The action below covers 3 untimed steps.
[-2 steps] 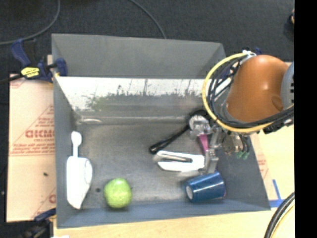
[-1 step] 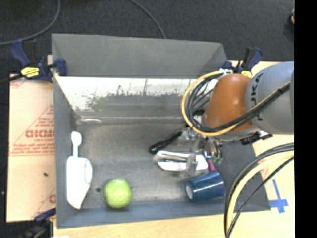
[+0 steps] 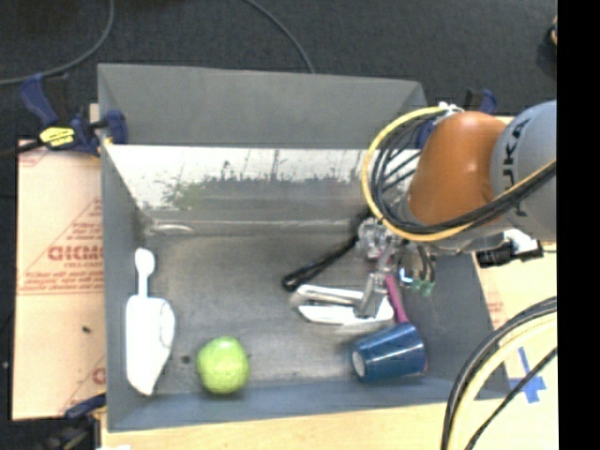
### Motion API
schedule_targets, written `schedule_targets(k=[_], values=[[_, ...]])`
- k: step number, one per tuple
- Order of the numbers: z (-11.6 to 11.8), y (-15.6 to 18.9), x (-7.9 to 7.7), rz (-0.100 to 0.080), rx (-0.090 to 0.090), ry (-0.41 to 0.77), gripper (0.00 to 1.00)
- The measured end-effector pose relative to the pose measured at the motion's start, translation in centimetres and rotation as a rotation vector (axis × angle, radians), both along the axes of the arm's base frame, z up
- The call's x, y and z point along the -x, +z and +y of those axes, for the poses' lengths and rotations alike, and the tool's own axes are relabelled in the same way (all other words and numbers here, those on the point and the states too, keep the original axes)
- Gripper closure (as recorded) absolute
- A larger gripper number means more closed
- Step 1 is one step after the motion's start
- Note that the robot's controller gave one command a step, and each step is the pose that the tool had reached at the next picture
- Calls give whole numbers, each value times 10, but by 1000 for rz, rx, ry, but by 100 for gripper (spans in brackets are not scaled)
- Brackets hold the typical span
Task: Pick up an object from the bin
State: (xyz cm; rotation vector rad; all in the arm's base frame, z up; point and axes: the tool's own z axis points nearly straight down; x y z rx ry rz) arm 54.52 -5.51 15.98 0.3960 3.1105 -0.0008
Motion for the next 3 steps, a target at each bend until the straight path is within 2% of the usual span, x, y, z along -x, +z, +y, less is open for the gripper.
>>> schedule_targets(k=[1,2,3], values=[[8,-61,-9,1,-2,-94,0],[12,-88,-1,2,-2,-133,0],[2,-85,-4,-11,-8,-365,100]])
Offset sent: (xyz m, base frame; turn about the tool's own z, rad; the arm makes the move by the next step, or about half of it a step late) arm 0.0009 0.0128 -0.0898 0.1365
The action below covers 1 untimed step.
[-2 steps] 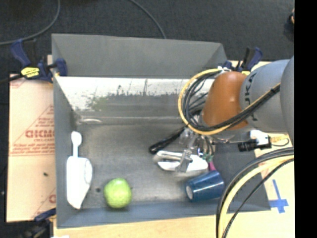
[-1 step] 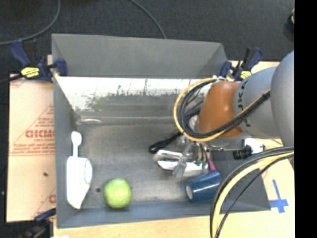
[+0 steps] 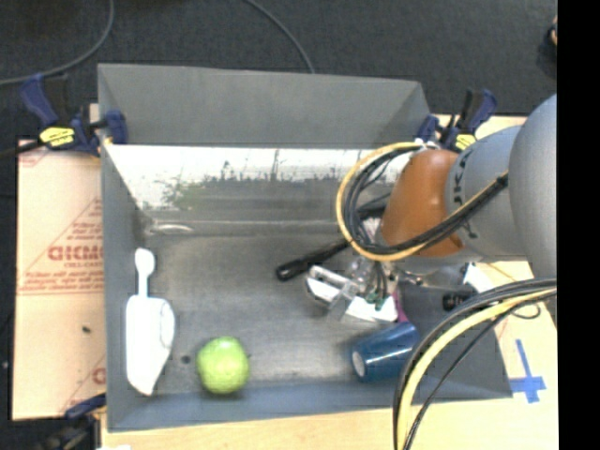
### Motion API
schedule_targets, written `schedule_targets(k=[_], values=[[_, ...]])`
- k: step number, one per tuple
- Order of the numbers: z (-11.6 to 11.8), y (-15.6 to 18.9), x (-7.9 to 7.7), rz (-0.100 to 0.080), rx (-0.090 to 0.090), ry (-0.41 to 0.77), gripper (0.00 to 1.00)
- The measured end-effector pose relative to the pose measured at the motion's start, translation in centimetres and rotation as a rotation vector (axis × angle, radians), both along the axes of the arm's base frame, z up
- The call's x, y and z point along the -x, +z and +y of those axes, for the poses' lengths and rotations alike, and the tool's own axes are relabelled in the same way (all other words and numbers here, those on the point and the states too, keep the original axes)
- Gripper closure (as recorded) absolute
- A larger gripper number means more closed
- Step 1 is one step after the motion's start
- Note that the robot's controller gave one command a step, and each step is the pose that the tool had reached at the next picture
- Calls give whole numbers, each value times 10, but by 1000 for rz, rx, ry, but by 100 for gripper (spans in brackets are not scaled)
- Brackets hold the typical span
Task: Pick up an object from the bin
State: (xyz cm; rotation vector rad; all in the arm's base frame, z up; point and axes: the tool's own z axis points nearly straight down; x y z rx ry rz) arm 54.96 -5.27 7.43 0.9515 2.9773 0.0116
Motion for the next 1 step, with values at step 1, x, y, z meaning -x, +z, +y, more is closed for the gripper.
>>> schedule_targets(k=[1], values=[[0,0,0,0,0,1,100]])
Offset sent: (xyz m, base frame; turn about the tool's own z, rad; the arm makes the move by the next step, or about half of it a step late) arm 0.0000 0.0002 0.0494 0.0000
